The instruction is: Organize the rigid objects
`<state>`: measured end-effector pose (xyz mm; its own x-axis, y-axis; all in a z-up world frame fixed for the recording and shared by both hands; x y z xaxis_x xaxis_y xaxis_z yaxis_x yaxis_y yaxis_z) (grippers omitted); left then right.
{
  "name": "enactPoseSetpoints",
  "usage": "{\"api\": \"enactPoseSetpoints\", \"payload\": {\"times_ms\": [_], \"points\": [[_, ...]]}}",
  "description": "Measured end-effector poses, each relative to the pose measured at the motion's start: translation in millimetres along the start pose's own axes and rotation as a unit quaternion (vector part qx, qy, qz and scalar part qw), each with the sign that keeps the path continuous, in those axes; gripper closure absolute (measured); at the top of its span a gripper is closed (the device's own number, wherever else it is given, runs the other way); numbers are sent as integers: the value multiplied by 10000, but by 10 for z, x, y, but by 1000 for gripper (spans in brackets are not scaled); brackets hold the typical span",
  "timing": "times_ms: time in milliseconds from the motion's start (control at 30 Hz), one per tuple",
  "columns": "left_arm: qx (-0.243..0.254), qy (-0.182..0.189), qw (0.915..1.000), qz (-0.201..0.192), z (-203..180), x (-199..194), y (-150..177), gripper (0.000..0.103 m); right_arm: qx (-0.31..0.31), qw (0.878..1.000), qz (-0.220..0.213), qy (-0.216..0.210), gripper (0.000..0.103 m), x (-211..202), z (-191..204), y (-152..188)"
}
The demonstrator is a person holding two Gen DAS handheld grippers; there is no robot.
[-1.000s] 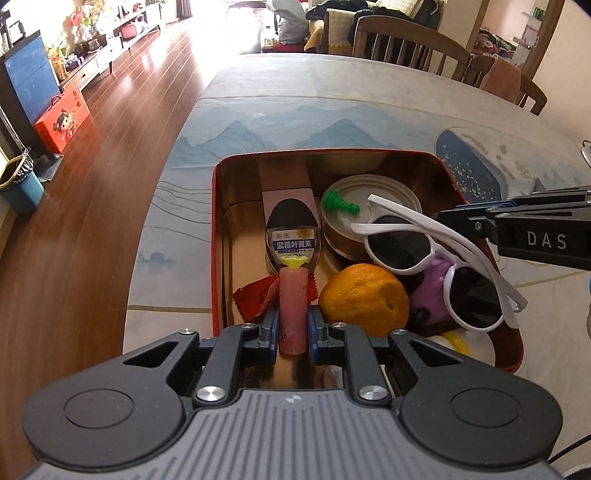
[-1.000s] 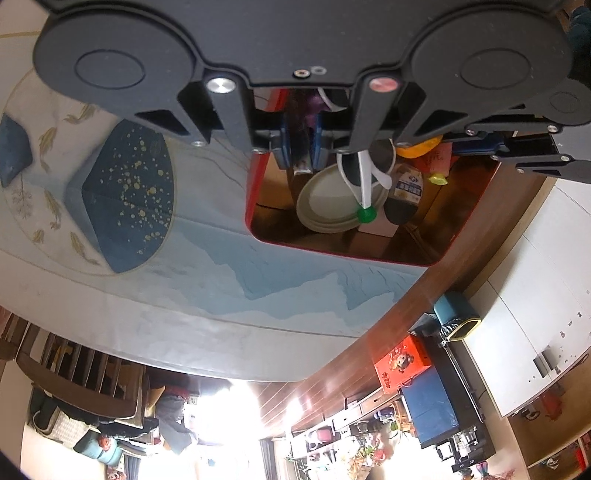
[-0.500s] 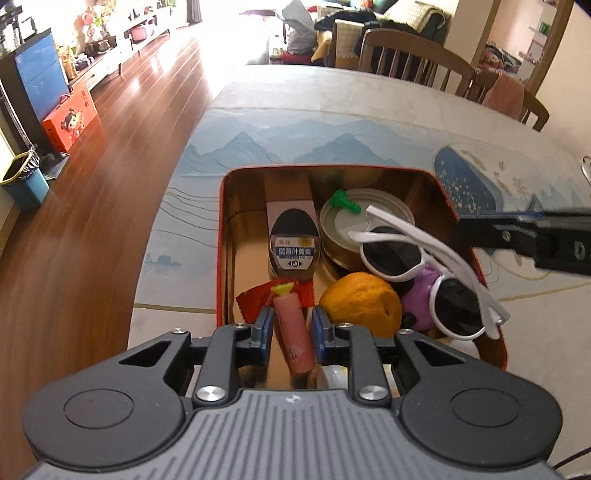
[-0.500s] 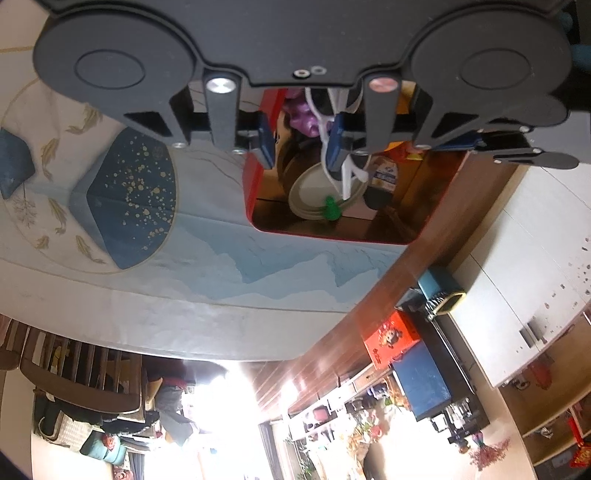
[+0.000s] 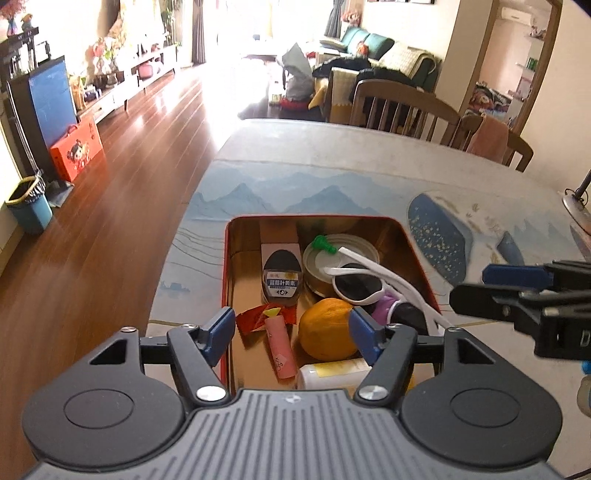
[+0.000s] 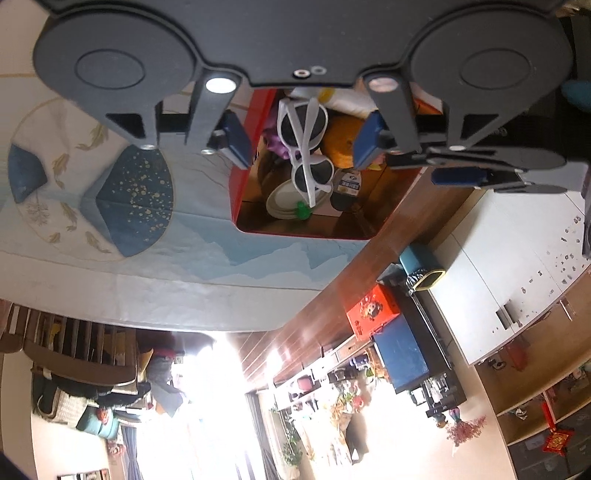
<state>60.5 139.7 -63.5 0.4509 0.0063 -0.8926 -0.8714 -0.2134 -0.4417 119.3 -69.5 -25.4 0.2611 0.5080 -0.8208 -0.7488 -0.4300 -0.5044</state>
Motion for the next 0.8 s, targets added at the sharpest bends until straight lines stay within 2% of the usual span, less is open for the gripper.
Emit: {"api": "enactPoseSetpoints", "payload": {"times_ms": [167, 233, 300, 433, 533, 633, 800], "points": [[-2, 19, 9998, -210, 12, -155, 75, 31, -84, 9999, -140, 34, 28, -106, 70, 143], [-24, 47, 9996, -288, 25, -209, 110, 28, -118, 9997, -213, 54, 19, -149, 104, 191], [-37, 61, 9994, -352, 28, -256, 147, 21, -159, 9994, -299, 55, 14, -199, 139, 244], [-26, 115, 9990, -443, 17, -347, 209, 19, -154, 9988, -455, 85, 4, -282, 166, 322], [-52, 232, 9984, -513, 7, -413, 258, 17, -128, 9981, -581, 124, 0, -347, 174, 375], [-80, 262, 9979, -593, -2, -481, 308, 1, -136, 9976, -660, 141, 0, -398, 186, 425], [-90, 307, 9974, -641, -25, -555, 370, 0, -129, 9966, -774, 259, 0, -466, 203, 499]]}}
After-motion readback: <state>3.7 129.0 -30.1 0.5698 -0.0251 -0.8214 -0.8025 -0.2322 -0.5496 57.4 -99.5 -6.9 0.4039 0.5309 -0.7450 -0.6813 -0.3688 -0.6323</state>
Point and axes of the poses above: each gripper's, at about its wrist camera, not at the fingertips, and x roughly the way its jaws point, z to its left, y to its underside, the point moved 1 cm from there along x, roughly the way its jaws point, and after that the axes turned 14 degrees about z, right-handed, at the moved point
